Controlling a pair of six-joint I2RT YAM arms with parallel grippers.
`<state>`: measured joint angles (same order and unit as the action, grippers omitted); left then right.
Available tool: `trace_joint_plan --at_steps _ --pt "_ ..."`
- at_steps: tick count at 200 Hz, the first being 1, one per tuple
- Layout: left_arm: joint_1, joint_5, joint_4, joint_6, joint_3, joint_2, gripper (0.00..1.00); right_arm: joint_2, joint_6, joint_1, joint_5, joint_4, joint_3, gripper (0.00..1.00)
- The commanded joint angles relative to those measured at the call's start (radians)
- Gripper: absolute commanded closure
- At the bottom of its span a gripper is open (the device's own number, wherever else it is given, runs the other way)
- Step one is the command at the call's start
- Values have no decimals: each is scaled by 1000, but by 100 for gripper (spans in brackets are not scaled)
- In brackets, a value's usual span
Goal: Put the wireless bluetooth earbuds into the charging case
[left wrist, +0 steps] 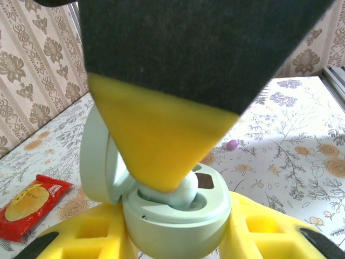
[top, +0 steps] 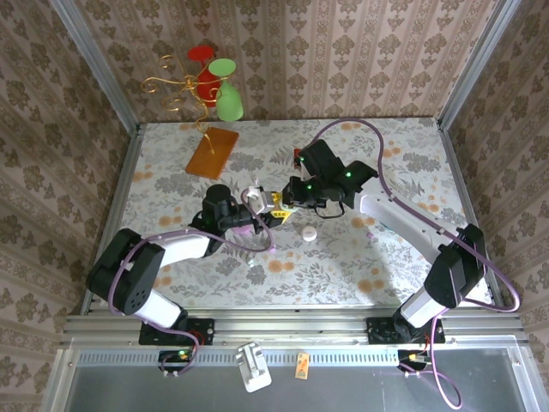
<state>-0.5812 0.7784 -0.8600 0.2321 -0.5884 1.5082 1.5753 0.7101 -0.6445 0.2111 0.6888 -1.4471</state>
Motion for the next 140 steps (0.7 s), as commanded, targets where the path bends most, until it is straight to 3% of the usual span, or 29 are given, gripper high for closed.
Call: trace_joint_plan --at_steps 1,140 --pt "22 19 -24 4 23 -39 72 -52 -20 12 -56 47 -12 82" --pt "38 61 -29 -60 27 -79 72 -55 -27 25 -46 32 21 82"
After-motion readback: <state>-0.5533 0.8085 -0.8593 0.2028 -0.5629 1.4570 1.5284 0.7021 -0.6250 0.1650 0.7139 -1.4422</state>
